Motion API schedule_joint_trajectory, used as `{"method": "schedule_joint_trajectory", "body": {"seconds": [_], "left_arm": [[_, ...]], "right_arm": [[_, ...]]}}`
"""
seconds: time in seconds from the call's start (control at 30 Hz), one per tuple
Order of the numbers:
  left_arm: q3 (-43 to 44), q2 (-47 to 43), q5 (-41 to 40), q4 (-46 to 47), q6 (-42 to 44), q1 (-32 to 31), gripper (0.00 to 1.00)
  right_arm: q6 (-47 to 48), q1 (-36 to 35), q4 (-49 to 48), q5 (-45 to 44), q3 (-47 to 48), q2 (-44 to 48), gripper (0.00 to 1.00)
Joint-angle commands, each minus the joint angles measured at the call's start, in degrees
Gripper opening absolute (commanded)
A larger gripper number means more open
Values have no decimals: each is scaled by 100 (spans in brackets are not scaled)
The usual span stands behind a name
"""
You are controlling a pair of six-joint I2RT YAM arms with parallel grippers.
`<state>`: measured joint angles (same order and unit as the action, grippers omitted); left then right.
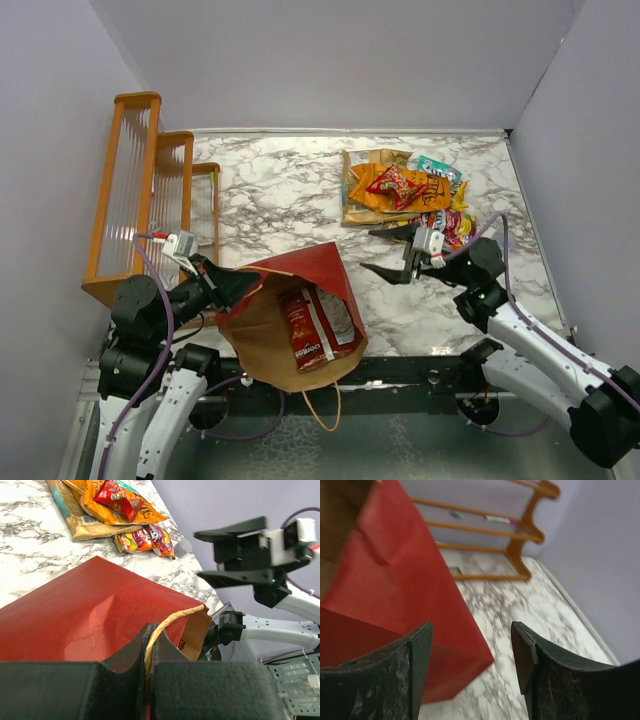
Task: Take the snacks out of the paper bag
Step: Take out the snack from the paper bag.
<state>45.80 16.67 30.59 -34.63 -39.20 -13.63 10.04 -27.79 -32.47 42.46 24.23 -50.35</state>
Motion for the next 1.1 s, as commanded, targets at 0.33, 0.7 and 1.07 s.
{"method": "schedule_joint_trajectory", "body": {"seconds": [0.33, 0.7, 1.07], "left_arm": [[-69, 45, 61, 272, -45, -15, 0], [-43, 56, 39, 197, -15, -17, 0], [-21, 58, -6, 102, 59, -17, 0]], "right_arm": [[1923, -2539, 2044, 1509, 1343, 396, 63], [3176, -6097, 3271, -2540, 2039, -1536, 64], [2904, -6643, 4189, -4562, 2204, -2510, 62]]}}
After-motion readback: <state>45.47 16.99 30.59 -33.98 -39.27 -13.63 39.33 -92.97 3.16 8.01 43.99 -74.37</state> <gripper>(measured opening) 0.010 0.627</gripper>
